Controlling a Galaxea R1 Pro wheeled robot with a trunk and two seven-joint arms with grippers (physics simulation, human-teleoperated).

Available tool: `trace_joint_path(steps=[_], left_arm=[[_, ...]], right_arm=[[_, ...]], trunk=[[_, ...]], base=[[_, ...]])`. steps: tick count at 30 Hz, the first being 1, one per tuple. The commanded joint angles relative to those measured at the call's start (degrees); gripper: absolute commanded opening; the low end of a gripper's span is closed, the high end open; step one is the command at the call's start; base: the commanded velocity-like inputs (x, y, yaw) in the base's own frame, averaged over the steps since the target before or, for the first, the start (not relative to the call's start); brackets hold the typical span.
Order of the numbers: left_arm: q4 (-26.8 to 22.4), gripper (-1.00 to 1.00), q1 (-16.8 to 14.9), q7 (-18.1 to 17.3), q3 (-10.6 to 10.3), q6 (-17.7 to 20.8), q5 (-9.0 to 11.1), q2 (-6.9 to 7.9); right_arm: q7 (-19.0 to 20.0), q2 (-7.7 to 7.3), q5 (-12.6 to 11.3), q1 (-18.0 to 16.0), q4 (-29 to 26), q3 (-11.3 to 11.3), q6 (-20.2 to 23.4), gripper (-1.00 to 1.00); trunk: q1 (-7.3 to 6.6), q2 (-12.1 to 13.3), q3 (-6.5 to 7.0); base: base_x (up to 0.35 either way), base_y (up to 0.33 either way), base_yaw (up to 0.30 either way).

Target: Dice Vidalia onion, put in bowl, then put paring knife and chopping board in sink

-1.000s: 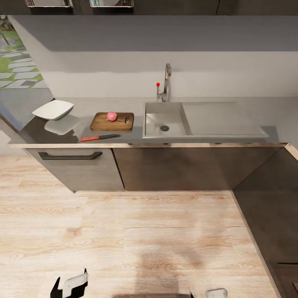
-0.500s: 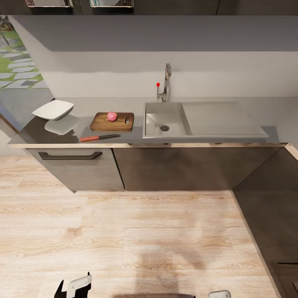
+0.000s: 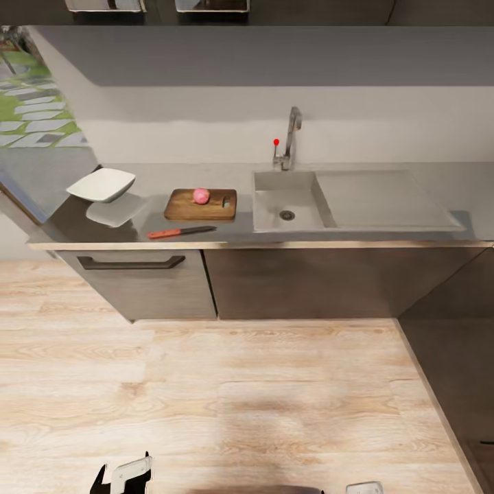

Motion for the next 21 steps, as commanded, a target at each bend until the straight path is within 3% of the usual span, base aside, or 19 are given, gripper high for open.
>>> trace_joint_path(steps=[1, 21], left_arm=[[0.17, 1.00, -0.08, 0.24, -0.48, -0.16, 0.16, -0.02], [0.16, 1.00, -0.09, 0.24, -0.49, -0.13, 0.16, 0.03]], right_arm=[[-0.21, -0.05, -0.25, -0.03, 0.02, 0.39, -0.17, 1.00], [-1.62, -0.05, -0.17, -0.03, 0.02, 0.48, -0.16, 1.00]], trunk=[[0.03, -0.09, -0.08], [0.03, -0.09, -0.08]], base=[[0.006, 0.288, 0.000], [0.000, 0.298, 0.000]])
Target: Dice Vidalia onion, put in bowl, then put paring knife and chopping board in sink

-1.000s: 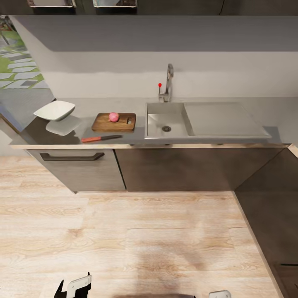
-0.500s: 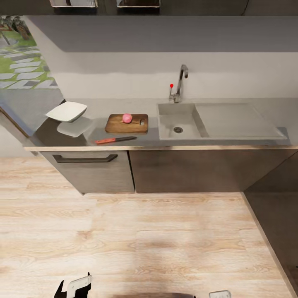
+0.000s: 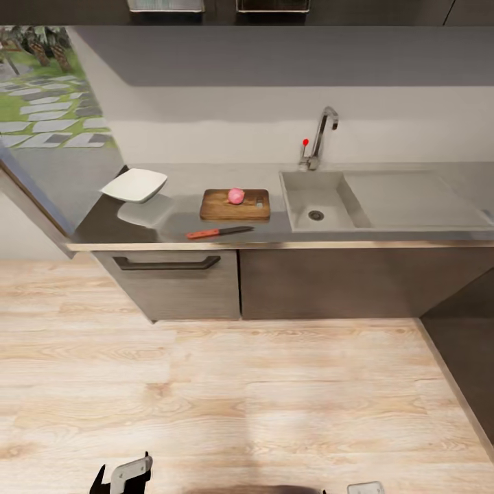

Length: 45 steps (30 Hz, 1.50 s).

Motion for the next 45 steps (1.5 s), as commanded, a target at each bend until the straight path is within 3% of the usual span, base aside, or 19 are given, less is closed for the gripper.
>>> trace_joint_path(steps=[1, 13, 45], left_arm=[[0.18, 1.00, -0.07, 0.24, -0.48, -0.18, 0.17, -0.03], [0.18, 1.00, -0.08, 0.24, -0.50, -0.18, 0.17, -0.03], [0.18, 1.00, -0.06, 0.24, -0.52, -0.18, 0.17, -0.12]], right_arm=[[-0.34, -0.05, -0.24, -0.03, 0.01, 0.47, -0.16, 1.00], [-0.37, -0.05, -0.28, -0.03, 0.01, 0.47, -0.72, 1.00], [-0.42, -0.05, -0.24, -0.03, 1.03, 0.47, -2.27, 1.00]], trunk=[[0.03, -0.09, -0.08], [0.03, -0.09, 0.18], [0.03, -0.09, 3.01]], base=[[0.000, 0.300, 0.000], [0.000, 0.260, 0.000], [0.000, 0.005, 0.000]])
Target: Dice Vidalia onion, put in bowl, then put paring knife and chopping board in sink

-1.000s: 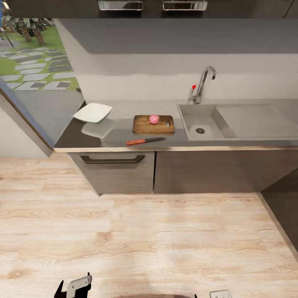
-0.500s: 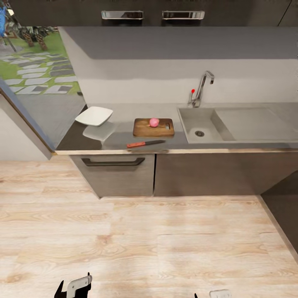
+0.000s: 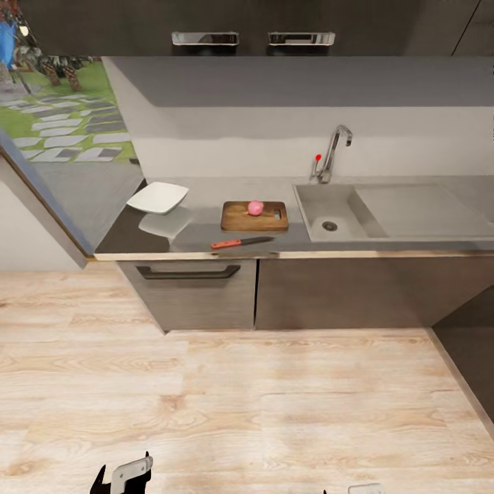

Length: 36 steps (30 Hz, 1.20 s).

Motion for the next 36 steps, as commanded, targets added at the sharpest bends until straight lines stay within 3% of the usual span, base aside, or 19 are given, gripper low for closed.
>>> trace_joint_path(steps=[1, 36], left_arm=[[0.20, 1.00, -0.09, 0.27, -0.49, -0.22, 0.17, -0.03], [0.22, 1.00, -0.09, 0.26, -0.50, -0.22, 0.17, -0.03]], right_arm=[[-0.35, -0.03, -0.24, -0.04, 0.04, 0.48, -0.15, 1.00], [-0.35, -0.02, -0.24, -0.04, 0.06, 0.48, -0.16, 1.00]], trunk=[[0.03, -0.09, 0.00], [0.03, -0.09, 2.89]], base=[[0.000, 0.000, 0.000], [0.000, 0.000, 0.000]])
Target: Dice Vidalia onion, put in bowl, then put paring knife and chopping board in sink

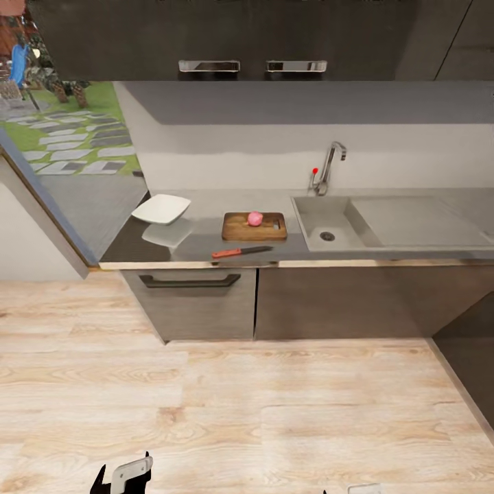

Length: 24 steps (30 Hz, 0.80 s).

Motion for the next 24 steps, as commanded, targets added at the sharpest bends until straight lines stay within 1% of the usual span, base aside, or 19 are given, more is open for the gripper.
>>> trace_joint_path(steps=[1, 24], left_arm=[[0.20, 1.00, -0.07, 0.26, -0.45, -0.22, 0.17, -0.03], [0.24, 1.00, -0.09, 0.27, -0.49, -0.15, 0.17, -0.03]], right_arm=[[-0.33, -0.03, -0.24, -0.04, 0.03, 0.48, -0.14, 1.00], [-0.35, -0.02, -0.24, -0.04, 0.03, 0.48, -0.21, 1.00]], trunk=[[0.03, -0.09, 0.00], [0.03, -0.09, 1.89]], base=[[0.000, 0.000, 0.000], [0.000, 0.000, 0.000]])
